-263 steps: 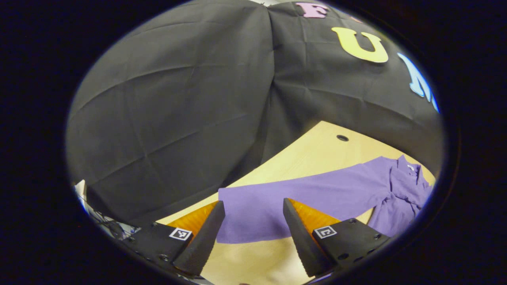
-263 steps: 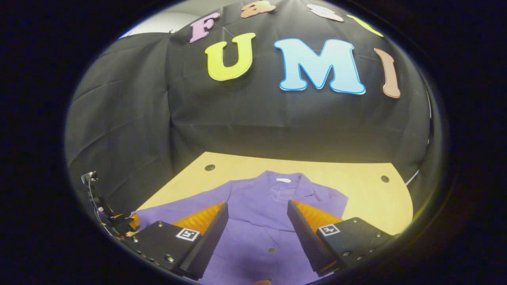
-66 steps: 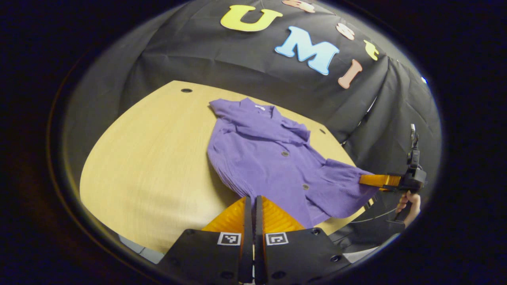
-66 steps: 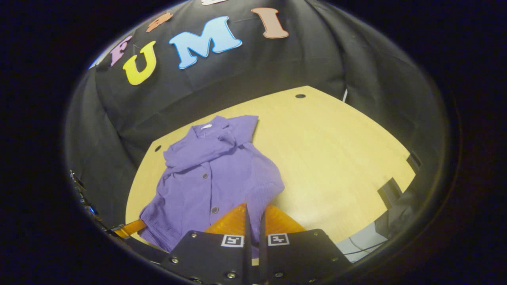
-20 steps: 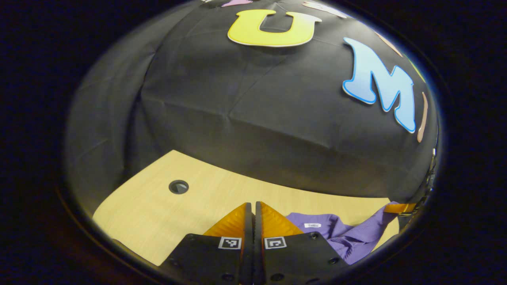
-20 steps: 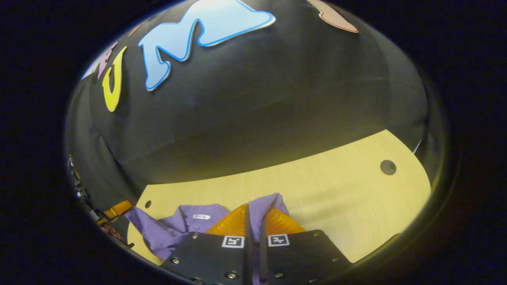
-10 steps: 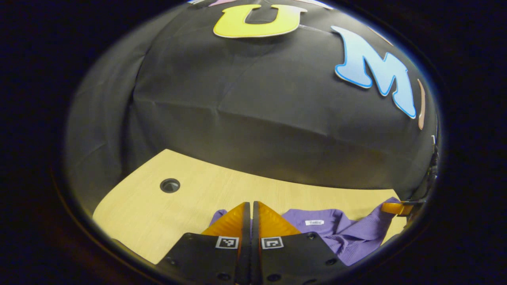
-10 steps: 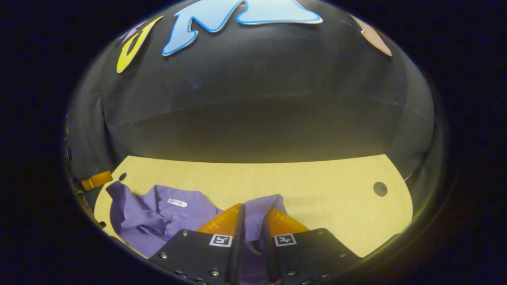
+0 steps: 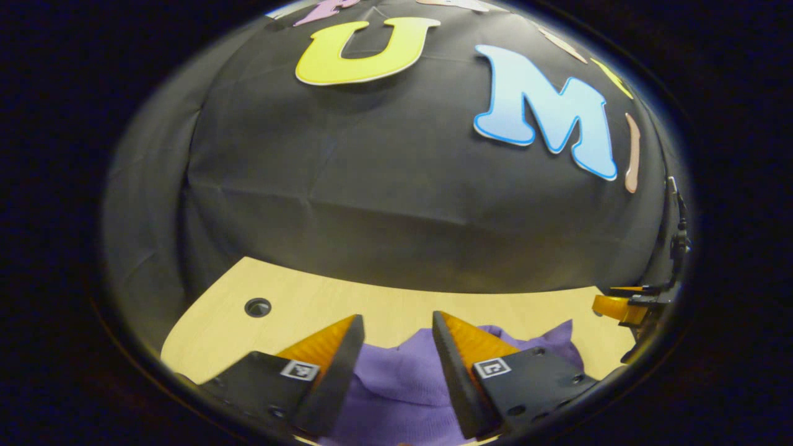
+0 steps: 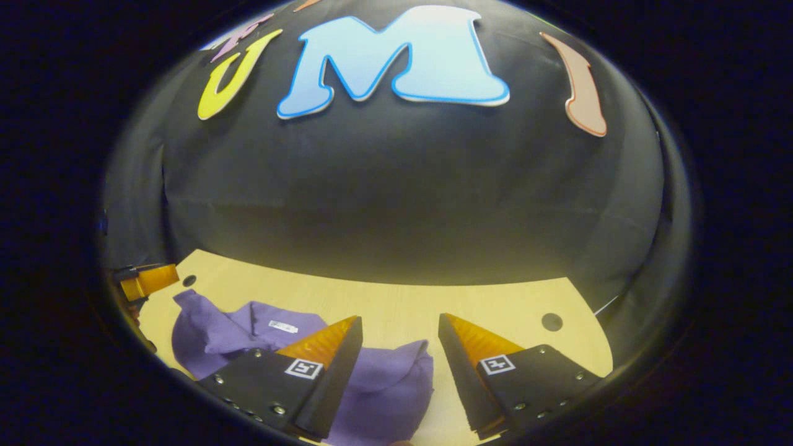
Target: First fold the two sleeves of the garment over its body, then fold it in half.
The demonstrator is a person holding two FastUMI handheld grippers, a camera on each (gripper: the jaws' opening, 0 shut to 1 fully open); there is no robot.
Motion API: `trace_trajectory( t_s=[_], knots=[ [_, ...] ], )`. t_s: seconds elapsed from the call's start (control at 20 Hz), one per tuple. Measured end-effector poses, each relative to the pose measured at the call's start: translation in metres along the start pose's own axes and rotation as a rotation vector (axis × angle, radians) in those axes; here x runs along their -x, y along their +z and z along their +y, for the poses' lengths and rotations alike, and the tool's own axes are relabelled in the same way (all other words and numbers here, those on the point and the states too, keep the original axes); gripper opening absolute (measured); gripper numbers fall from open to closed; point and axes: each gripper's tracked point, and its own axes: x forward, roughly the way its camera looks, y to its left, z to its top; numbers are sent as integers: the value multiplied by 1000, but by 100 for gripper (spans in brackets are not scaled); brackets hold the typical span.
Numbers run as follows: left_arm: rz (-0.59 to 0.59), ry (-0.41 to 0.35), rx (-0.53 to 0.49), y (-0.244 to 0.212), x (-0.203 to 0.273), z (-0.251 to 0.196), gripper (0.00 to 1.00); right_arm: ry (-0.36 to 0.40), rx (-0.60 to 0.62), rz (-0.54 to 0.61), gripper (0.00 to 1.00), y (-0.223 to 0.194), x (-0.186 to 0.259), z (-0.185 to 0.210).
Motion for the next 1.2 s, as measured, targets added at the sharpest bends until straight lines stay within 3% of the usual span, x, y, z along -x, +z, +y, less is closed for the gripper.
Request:
trace_trajectory(
  t_s=[0.05,0.15,0.25,0.55,0.6,0.65,0.75,0.8,0.95,1.0,1.05,1.1,1.2],
  knots=[
    [-20,-1,-13,7,10,-2,86,-10,10,-30,77,8,14,1],
    [-67,-18,-27,24,34,-8,87,-24,15,-84,77,24,48,7],
    [-101,-42,-38,34,57,-13,94,-28,-2,-117,76,34,78,14],
    [-181,-63,-72,46,133,-9,94,-52,17,-208,76,43,162,36],
    [-194,-62,-82,46,145,-8,94,-54,13,-220,72,43,174,41],
    [-209,-68,-90,46,157,-8,94,-57,8,-230,81,42,186,45],
    [-224,-79,-106,44,178,-9,94,-65,1,-240,72,34,209,53],
    [-228,-87,-113,41,187,-9,94,-66,-2,-245,76,33,221,56],
    [-250,-97,-132,41,214,-11,94,-59,-13,-269,77,30,252,67],
    [-256,-95,-139,42,221,-11,94,-62,-17,-279,72,27,256,69],
    [-262,-100,-145,41,229,-14,94,-59,-26,-290,76,30,263,71],
    [-270,-101,-149,41,236,-15,94,-57,-36,-299,72,31,267,75],
    [-291,-98,-157,45,249,-18,95,-65,-52,-319,72,36,279,75]
  ],
)
